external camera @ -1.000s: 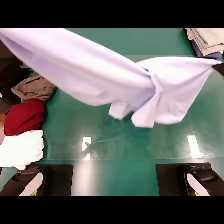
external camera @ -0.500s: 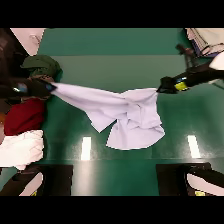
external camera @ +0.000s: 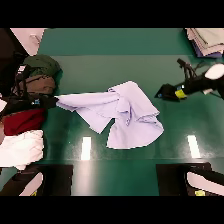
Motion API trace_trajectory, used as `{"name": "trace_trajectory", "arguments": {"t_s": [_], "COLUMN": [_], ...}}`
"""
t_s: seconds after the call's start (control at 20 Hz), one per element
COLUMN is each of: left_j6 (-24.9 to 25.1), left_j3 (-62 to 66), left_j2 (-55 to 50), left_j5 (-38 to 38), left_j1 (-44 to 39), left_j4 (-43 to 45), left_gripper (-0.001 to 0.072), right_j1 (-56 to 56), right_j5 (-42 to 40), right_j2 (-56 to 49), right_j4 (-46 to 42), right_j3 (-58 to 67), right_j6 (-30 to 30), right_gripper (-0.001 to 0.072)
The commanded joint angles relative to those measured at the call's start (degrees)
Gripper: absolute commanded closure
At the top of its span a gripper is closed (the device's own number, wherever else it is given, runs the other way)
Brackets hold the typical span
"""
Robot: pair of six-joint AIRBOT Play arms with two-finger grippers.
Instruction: Fold the shirts.
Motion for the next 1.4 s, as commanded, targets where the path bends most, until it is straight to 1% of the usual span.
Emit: {"name": "trace_trajectory", "arguments": {"t_s": [0.0, 0.1, 0.25, 0.3, 0.4, 0.45, 0.5, 0.55, 0.6, 0.7, 0.75, 0.85, 0.95, 1.15, 1.25, 1.35], "left_j6": [0.1, 0.0, 0.0, 0.0, 0.0, 0.0, 0.0, 0.0, 0.0, -0.1, -0.4, -0.6, -0.6, -0.6, -0.6, -0.6], "left_j3": [-0.5, -0.5, -0.5, -0.5, -0.5, -0.5, -0.5, -0.5, -0.4, 2.6, 5.7, 14.3, 23.1, 38.5, 44.4, 48.9], "left_j2": [0.0, 0.0, 0.0, 0.0, 0.0, 0.0, 0.0, 0.0, 0.0, 0.0, 0.0, 0.1, 0.4, 0.4, 0.4, 0.7], "left_j5": [0.4, 0.2, -1.2, -1.7, -2.3, -2.5, -2.7, -2.6, -2.2, -2.1, -2.7, -4.4, -7.1, -17.2, -23.2, -26.9], "left_j1": [0.0, 0.0, 0.0, 0.0, 0.0, 0.0, 0.0, 0.0, 0.0, 1.2, 2.5, 5.1, 6.1, 6.1, 6.1, 6.1], "left_j4": [0.7, 0.6, 0.4, 0.4, 0.5, 0.5, 0.5, 0.5, 0.5, 0.8, 0.8, 0.8, 0.7, -2.5, -4.3, -4.9], "left_gripper": [0.0683, 0.0683, 0.0683, 0.0683, 0.0683, 0.0683, 0.0683, 0.0683, 0.0683, 0.0683, 0.0683, 0.0683, 0.0683, 0.0684, 0.0683, 0.0683], "right_j1": [-0.3, 1.6, 6.8, 7.9, 9.4, 9.7, 9.7, 9.7, 9.6, 7.4, 5.5, 0.7, -4.8, -14.3, -18.1, -21.8], "right_j5": [-3.6, -7.0, -17.0, -19.6, -22.0, -22.4, -23.2, -24.0, -24.4, -23.1, -21.8, -18.9, -15.5, -5.6, -1.7, 1.1], "right_j2": [7.8, 8.5, 8.4, 8.2, 6.3, 5.1, 3.9, 3.0, 2.7, 4.8, 7.5, 13.6, 19.5, 27.6, 30.0, 30.8], "right_j4": [1.8, 8.0, 10.5, 11.3, 11.0, 11.0, 11.0, 10.9, 10.7, 9.7, 8.7, 7.4, 7.5, 7.5, 7.5, 7.5], "right_j3": [-13.2, -17.9, -20.3, -20.1, -19.1, -18.7, -18.2, -17.5, -16.5, -12.3, -9.1, -1.7, 5.7, 18.3, 22.9, 27.5], "right_j6": [4.0, 3.9, 4.0, 4.2, 5.1, 5.1, 5.0, 3.9, 2.2, 2.0, 2.0, 2.0, 2.0, 2.0, 2.1, 2.1], "right_gripper": [0.0163, 0.0163, 0.0163, 0.0185, 0.0265, 0.0265, 0.0321, 0.0582, 0.0699, 0.0700, 0.0701, 0.0701, 0.0701, 0.0702, 0.0702, 0.0702]}}
